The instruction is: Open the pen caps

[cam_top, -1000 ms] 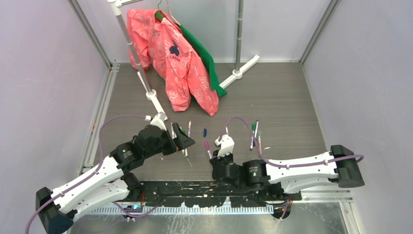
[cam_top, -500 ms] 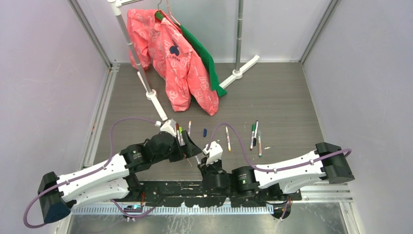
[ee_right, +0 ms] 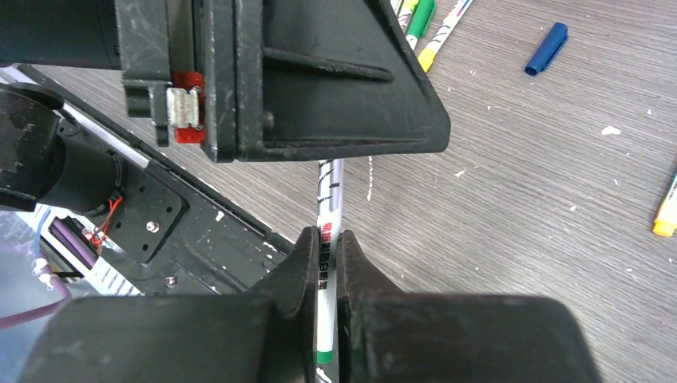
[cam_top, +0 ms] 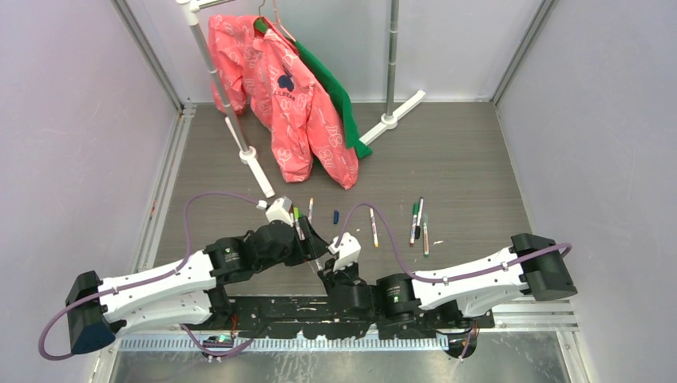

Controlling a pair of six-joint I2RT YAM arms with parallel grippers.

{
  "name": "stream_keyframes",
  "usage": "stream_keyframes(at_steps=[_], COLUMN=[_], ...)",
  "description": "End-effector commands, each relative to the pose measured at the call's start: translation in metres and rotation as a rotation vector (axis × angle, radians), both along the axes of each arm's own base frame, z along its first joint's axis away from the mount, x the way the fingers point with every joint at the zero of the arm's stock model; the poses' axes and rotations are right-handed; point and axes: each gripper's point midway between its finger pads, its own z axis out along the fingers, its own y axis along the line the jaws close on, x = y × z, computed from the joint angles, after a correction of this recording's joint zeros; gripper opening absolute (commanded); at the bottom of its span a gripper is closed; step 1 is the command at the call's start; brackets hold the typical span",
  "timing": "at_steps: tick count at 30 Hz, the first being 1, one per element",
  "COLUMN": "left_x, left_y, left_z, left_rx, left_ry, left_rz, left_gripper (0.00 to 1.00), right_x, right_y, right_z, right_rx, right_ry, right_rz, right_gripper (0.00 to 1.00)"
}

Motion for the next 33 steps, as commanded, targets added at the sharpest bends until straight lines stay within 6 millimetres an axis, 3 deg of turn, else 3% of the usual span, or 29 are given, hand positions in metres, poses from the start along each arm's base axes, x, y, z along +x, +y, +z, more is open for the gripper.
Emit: stream_keyframes(at_steps=[1,10,13,15,16,17,24,33], left_x=[0.012,0.015,0.015,0.014,0.013,0.013,0.015,0.035], left_y=[-0.003,0.012,0.015,0.015,0.014,0.013,0.019,0.042], left_z=[0.027,0.025,0.025,0.025,0.025,0.025,0.025,0.062], left_rx=[-0.043,-0.003,0.006,0.011,0.012,0.015,0.070,0.114], left_ry=[-0.064,-0.086,-0.094,-0.099,-0.102,-0.104,-0.107,-0.190], left_rz=[0.057,0.097,0.097,0.087,0.078,0.071,0.083,0.216], left_gripper=[0.64,0.44,0.33,0.17,0.04,0.00,0.00,0.00], right_x=[-0.004,-0.011,-0.013,-0.013,-0.013,-0.013,-0.017,-0.044], right_y=[0.013,0.020,0.021,0.021,0.021,0.021,0.016,0.002], right_z=[0.014,0.010,0.008,0.007,0.007,0.007,0.004,-0.028], right_rx=[0.087,0.082,0.085,0.083,0.082,0.083,0.073,0.012], right_ry=[0.007,0.012,0.014,0.014,0.015,0.015,0.009,-0.030], right_rz=[-0.001,0.013,0.011,0.009,0.008,0.007,0.003,-0.014], right_gripper=[0.01,0.01,0.01,0.01,0.01,0.01,0.01,0.01])
